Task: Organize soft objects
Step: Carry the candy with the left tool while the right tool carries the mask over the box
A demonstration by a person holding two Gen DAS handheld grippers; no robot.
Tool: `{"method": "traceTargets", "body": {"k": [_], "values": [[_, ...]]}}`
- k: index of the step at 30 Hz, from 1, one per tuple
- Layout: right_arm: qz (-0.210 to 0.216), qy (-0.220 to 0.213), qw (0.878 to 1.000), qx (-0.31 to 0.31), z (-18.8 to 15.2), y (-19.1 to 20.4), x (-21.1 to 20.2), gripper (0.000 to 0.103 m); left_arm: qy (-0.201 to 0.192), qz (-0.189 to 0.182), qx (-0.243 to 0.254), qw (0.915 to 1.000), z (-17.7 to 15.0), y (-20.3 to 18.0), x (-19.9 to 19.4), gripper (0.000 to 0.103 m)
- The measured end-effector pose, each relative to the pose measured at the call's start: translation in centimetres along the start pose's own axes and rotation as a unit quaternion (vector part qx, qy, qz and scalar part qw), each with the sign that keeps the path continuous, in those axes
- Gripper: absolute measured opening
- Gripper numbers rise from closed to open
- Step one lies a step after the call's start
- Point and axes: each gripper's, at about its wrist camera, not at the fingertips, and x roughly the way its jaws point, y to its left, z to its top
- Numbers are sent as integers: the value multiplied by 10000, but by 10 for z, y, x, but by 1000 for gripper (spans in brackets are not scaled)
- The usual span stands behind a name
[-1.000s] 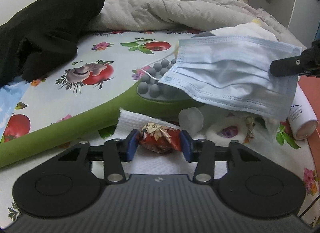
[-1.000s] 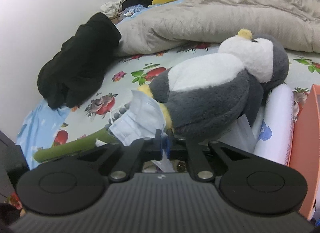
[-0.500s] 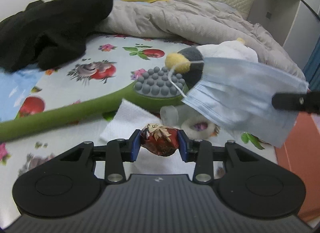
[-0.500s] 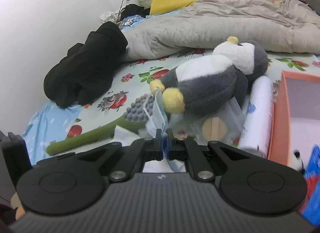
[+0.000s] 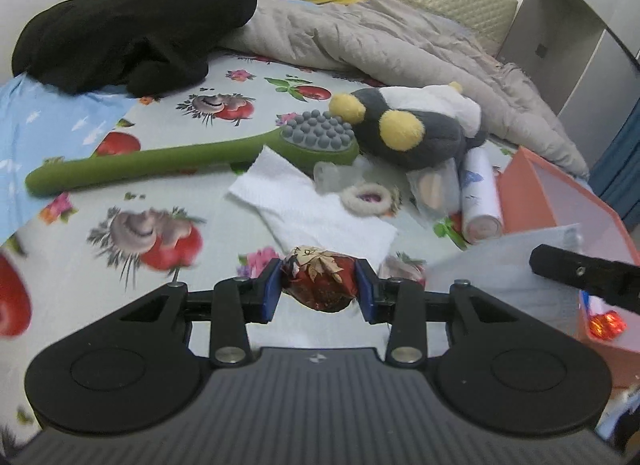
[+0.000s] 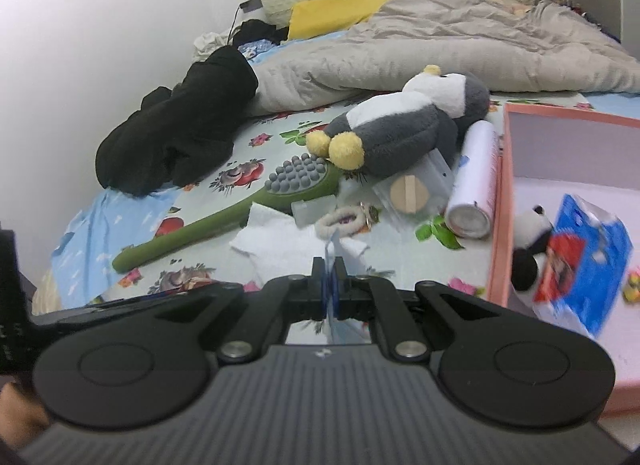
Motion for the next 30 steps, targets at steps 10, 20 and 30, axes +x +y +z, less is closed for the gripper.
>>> {"method": "traceTargets", "body": {"k": [10,20,30], "values": [[-173,-168,9996,142,-29,0,-51,6,163,-255,-42,9995,-22,-6,-50,44],[-310,-550,9977,244,-29,-10,-97,6,192,-536,126,9983,-17,-33,-77,44],[-573,-1051,9919,430,-25,-34,-161,6,171,-1192,368,9920,-9,-85,-103,44]]}}
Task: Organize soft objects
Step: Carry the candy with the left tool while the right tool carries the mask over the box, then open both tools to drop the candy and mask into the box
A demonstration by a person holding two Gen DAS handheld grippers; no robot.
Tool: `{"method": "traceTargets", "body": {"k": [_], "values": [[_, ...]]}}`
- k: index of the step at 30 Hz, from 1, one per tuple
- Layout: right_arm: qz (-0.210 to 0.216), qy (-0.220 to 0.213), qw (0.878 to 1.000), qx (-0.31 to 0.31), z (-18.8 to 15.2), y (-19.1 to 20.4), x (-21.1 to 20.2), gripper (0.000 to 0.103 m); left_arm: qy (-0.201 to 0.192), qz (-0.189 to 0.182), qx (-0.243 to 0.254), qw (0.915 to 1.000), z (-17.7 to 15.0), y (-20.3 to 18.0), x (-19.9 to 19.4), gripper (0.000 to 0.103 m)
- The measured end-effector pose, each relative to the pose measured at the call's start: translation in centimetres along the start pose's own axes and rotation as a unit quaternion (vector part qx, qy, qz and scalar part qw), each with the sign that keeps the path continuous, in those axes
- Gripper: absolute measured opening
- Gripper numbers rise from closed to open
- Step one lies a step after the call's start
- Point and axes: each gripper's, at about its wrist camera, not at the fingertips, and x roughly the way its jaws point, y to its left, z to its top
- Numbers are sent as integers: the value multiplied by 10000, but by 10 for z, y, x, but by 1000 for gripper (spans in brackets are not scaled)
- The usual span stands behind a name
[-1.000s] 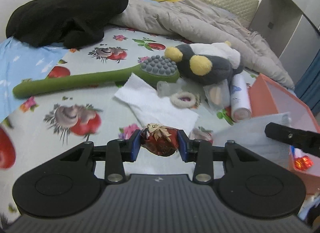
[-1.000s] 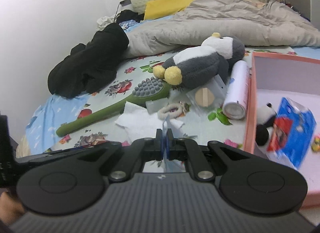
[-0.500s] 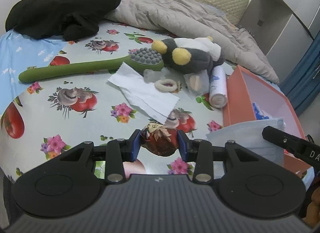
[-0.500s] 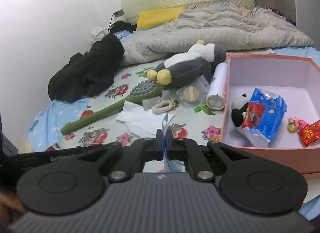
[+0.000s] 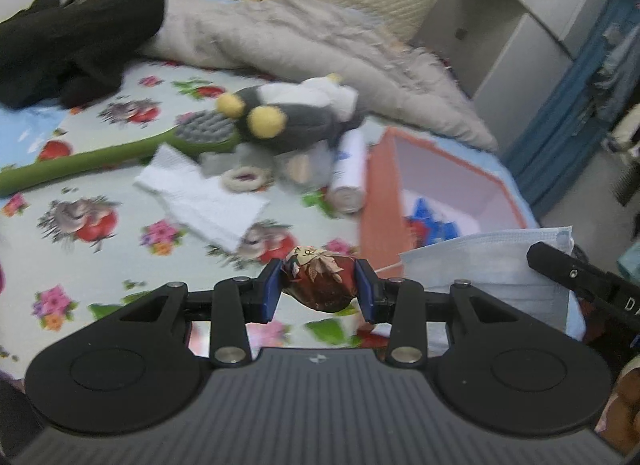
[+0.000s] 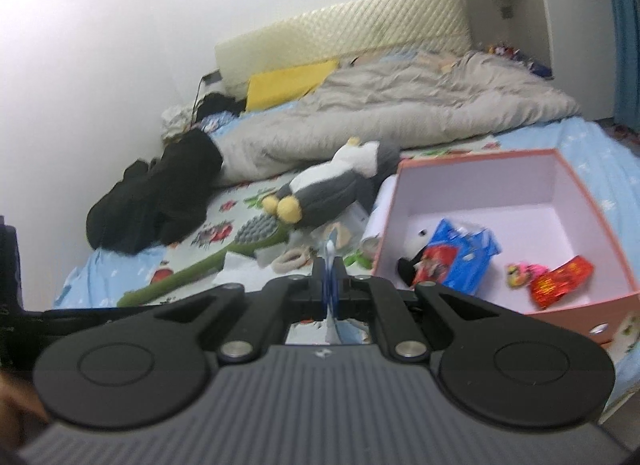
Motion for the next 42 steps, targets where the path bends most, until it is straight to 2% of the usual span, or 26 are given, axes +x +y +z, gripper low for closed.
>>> {"method": "traceTargets", "body": {"k": [10,15,21,31,39,42], "values": [[-382,-422,9980,279,15,-43,-36,6,123,-456,459,9978,13,-73,21,44],[-597,-549,9961,354,26,-70,-33,6,231,-542,646,9962,26,-105,47,44],[-783,-504,9942,542,35,-112,-12,6,450,-556,820,9941,42,-139,92,44],[-1013,175,9913,825,34,-177,61,6,1185,-443,1198,9847,58,-184,194,44],[-1073,996,9855,853,15,-219,118,6,1592,-260,1272,9787,54,-189,254,45],[-1128,1140,9834,851,10,-227,130,7,1717,-242,1290,9764,52,-189,268,45]]}}
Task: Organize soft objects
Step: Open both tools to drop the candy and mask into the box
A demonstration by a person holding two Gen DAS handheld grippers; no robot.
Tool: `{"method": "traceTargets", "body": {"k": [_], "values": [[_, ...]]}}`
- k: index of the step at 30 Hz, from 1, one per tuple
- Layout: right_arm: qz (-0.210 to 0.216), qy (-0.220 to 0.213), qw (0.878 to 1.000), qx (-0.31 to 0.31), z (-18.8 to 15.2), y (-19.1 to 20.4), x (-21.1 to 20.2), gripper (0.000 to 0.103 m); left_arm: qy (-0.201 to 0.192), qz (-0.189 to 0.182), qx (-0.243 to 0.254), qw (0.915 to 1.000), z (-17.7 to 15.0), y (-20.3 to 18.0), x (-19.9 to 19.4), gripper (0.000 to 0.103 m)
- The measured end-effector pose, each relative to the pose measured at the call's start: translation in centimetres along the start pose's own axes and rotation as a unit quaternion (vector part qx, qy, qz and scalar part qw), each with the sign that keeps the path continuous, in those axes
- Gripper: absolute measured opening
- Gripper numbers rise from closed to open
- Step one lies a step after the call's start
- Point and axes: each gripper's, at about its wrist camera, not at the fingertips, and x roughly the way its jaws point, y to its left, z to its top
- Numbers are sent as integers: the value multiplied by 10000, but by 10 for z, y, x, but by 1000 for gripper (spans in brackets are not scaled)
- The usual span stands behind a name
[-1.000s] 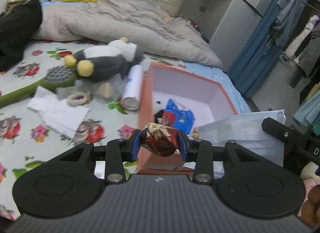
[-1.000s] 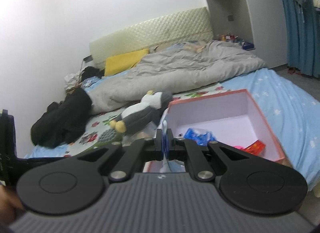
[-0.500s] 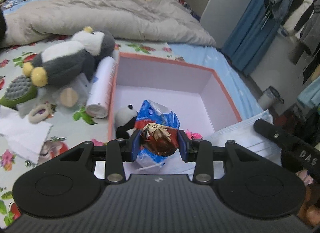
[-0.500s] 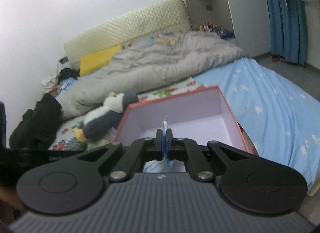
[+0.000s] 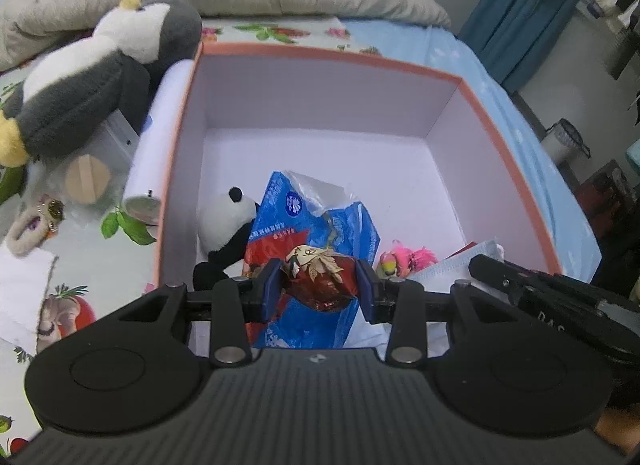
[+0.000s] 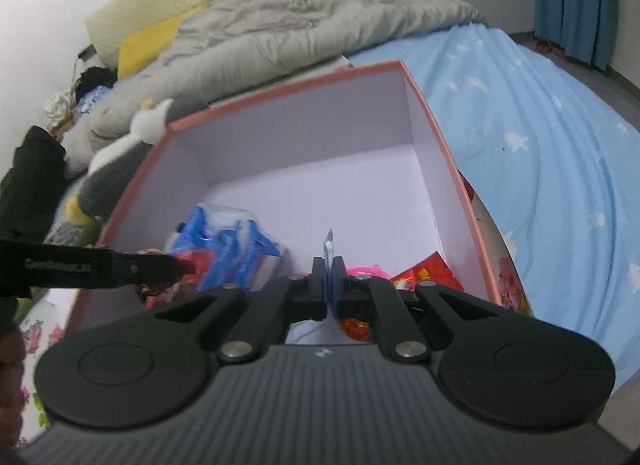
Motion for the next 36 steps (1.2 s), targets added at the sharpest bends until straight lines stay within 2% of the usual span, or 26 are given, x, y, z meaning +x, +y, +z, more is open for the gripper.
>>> {"method": "traceTargets", "body": {"k": [8,10,11,12,13,23,36], "values": [[34,73,9996,255,3,-10,12,9,96,48,58,9999,-2,-2,5,45],[10,126,9997,204,2,-8,11,11,91,58,13,9999,-2,0,1,53],[-17,143,9997,194,3,-8,10,23,70,75,-13,9999,-2,1,-2,61],[-35,145,9997,213,3,-8,8,34,25,123,-46,9999,-2,1,-6,62],[-12,120,9996,255,2,-9,5,49,-24,131,-56,9999,-1,2,-10,62],[118,-225,9994,221,-3,8,-43,50,-512,5,26,9987,-14,-5,-75,62],[379,-774,9963,-14,-26,47,-122,50,-1124,-57,95,9936,-65,-1,-170,62]]}}
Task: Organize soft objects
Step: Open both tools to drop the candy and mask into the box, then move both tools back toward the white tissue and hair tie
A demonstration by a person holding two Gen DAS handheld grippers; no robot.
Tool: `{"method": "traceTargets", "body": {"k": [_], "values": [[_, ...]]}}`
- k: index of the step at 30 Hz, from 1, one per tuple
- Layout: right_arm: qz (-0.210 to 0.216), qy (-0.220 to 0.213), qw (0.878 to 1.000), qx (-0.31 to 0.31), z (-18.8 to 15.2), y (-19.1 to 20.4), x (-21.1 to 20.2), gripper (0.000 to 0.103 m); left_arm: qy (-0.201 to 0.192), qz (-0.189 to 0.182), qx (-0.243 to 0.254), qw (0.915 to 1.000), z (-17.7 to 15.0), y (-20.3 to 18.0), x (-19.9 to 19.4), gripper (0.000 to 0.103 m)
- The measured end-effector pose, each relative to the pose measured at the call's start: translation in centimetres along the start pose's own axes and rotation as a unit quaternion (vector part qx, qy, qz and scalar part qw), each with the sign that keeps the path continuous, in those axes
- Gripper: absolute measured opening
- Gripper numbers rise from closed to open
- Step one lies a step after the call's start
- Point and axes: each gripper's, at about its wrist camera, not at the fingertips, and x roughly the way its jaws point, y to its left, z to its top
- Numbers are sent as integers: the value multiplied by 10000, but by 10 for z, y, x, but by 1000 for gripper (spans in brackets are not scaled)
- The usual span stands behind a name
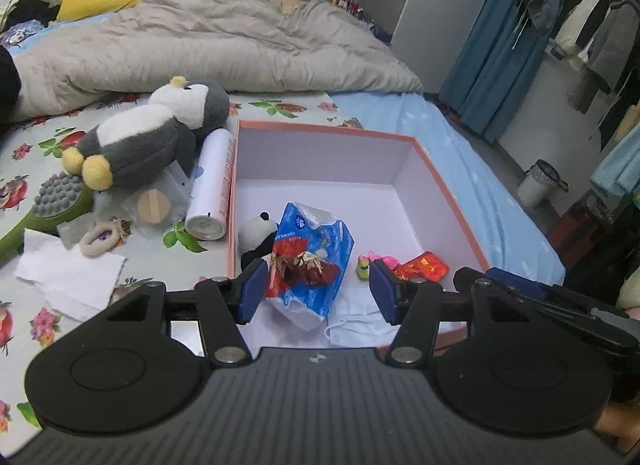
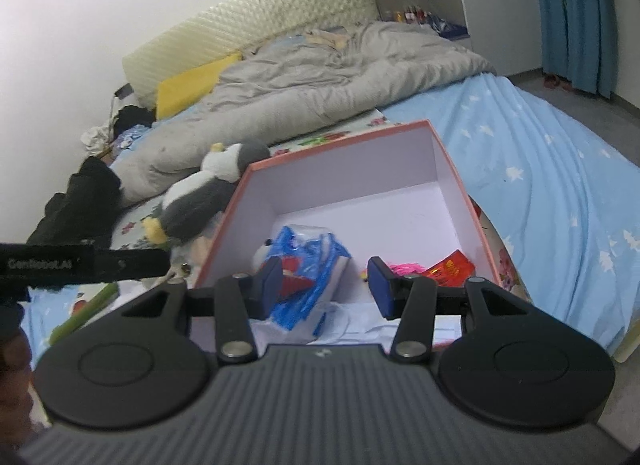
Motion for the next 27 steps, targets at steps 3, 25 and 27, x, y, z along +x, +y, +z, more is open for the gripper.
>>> {"method": "traceTargets", "body": {"k": [3,25,27], "values": [[12,-63,10000,-68,-5,9,-12,50,-112,-1,15,9999,-9,2,-20,62],[360,-163,9982,-460,-49,77,-62,50,-501,167,-358,9980,-78,54,-114,62],[440,-141,9974,-545,-53,87,-63,50,-526,218,-434,9974,-85,62,-122,62]]}}
